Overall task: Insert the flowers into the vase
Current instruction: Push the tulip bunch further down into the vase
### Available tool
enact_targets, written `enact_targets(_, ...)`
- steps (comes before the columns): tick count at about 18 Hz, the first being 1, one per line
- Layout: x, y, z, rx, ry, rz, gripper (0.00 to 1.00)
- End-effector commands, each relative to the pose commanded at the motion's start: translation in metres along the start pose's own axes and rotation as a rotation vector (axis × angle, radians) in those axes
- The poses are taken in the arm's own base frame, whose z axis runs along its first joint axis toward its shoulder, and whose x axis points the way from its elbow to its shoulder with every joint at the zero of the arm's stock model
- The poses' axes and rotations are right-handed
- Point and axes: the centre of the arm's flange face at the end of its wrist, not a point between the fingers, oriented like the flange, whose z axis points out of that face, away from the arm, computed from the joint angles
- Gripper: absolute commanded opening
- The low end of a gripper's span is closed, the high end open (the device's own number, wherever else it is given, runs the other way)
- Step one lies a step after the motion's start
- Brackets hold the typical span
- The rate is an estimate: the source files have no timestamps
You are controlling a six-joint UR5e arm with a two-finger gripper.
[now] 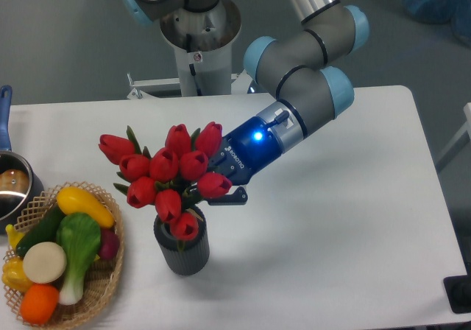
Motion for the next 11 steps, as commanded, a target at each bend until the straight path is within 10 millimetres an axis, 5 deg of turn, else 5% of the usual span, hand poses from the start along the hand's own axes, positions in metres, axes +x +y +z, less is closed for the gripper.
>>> enact_targets(11,-0.009,0.034,0.001,0.0,0.003,-0.021,0.07)
